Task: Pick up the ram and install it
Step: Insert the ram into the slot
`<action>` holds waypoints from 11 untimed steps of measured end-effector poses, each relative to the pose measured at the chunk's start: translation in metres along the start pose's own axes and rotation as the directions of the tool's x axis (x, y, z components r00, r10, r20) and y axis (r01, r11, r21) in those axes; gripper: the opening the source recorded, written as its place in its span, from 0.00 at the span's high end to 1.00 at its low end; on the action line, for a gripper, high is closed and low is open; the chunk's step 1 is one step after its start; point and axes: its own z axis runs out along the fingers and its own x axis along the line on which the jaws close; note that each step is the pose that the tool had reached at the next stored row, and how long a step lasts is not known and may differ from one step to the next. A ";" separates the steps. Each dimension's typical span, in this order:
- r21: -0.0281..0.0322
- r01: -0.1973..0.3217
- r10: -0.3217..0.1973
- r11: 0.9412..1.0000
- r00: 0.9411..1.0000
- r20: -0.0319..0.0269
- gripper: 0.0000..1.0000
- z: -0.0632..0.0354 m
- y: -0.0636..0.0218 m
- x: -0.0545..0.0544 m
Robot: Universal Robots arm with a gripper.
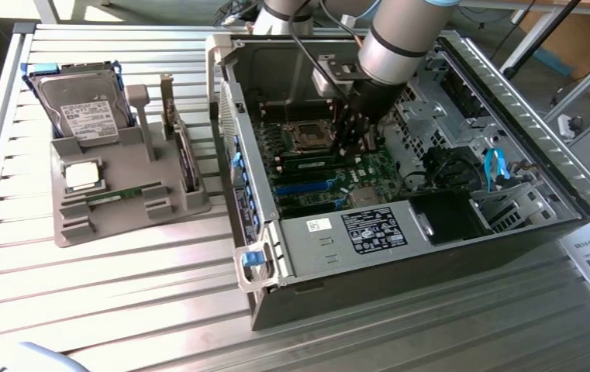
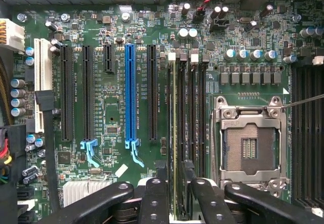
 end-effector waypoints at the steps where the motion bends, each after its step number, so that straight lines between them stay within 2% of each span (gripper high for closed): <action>1: 0.000 0.000 0.000 1.000 1.000 0.000 0.75 -0.0013 0.0001 0.000; 11: 0.000 0.000 0.000 1.000 1.000 0.000 0.75 -0.0176 0.0010 0.000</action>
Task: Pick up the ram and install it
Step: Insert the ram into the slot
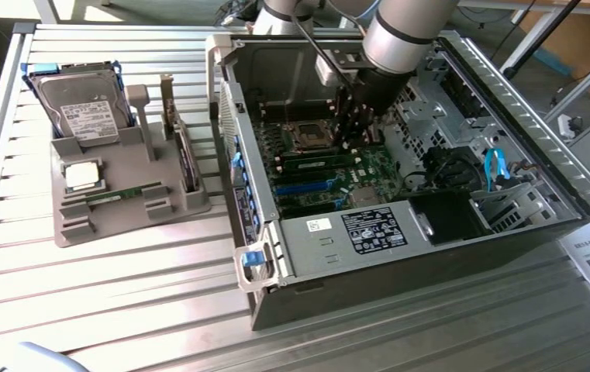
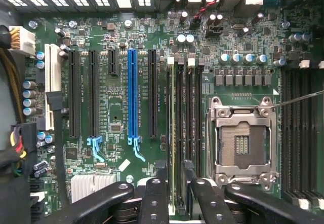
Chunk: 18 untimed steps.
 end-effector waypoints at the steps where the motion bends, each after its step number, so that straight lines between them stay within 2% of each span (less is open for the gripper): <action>1: 0.000 0.000 0.000 1.000 1.000 0.000 0.75 -0.0018 0.0001 0.000; 18: 0.000 0.000 0.000 1.000 1.000 0.000 0.75 -0.0361 0.0021 -0.001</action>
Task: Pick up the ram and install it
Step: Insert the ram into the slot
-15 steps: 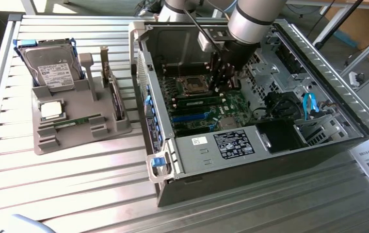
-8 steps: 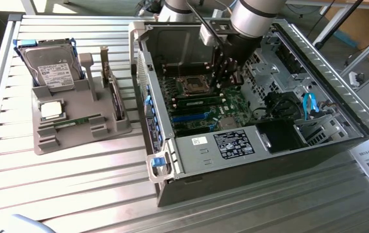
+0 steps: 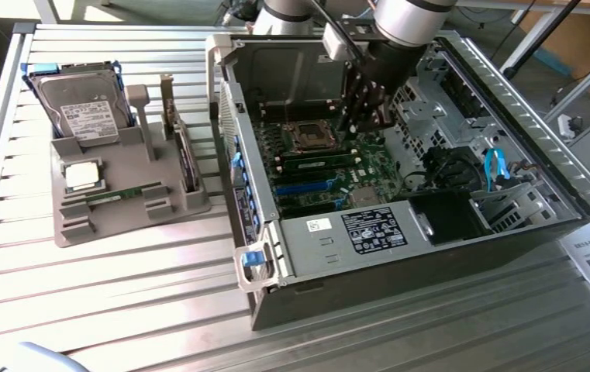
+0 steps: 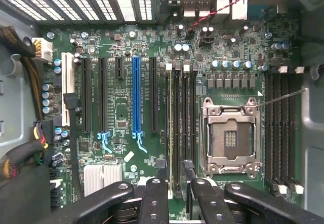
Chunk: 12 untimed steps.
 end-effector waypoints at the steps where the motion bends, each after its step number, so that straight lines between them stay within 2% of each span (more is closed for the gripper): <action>1: 0.000 0.000 0.000 1.000 1.000 0.000 0.75 -0.0024 0.0001 0.000; 12: 0.000 0.000 0.000 1.000 1.000 -0.003 0.75 -0.0293 0.0017 -0.001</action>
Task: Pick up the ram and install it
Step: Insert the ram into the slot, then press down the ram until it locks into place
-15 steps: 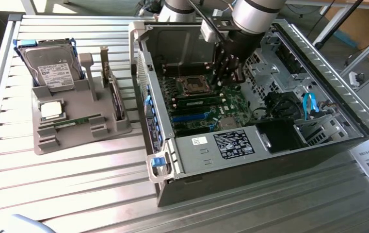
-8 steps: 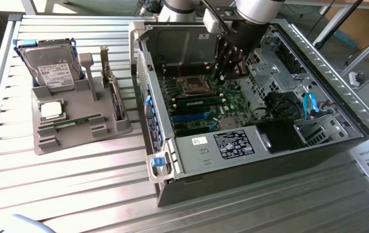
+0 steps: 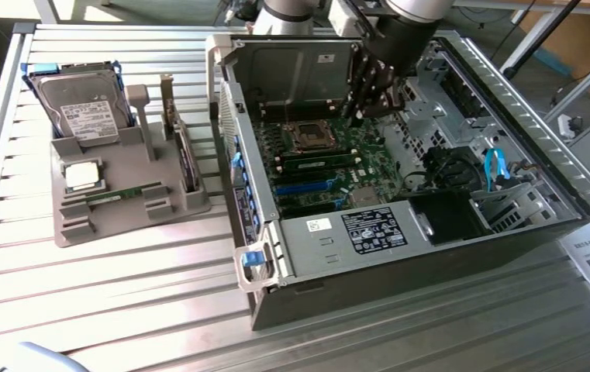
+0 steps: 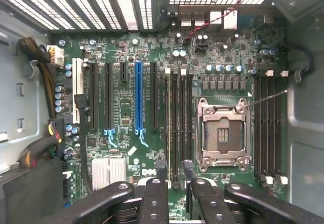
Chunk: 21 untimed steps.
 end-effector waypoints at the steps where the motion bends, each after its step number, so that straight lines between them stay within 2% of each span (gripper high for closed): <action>1: 0.000 0.000 0.000 1.000 1.000 0.000 0.75 -0.0022 0.0001 0.000; 8: 0.000 0.000 0.000 1.000 1.000 -0.006 0.75 -0.0175 0.0010 -0.001; 21: 0.000 0.000 0.000 1.000 1.000 -0.006 0.75 -0.0179 0.0010 -0.001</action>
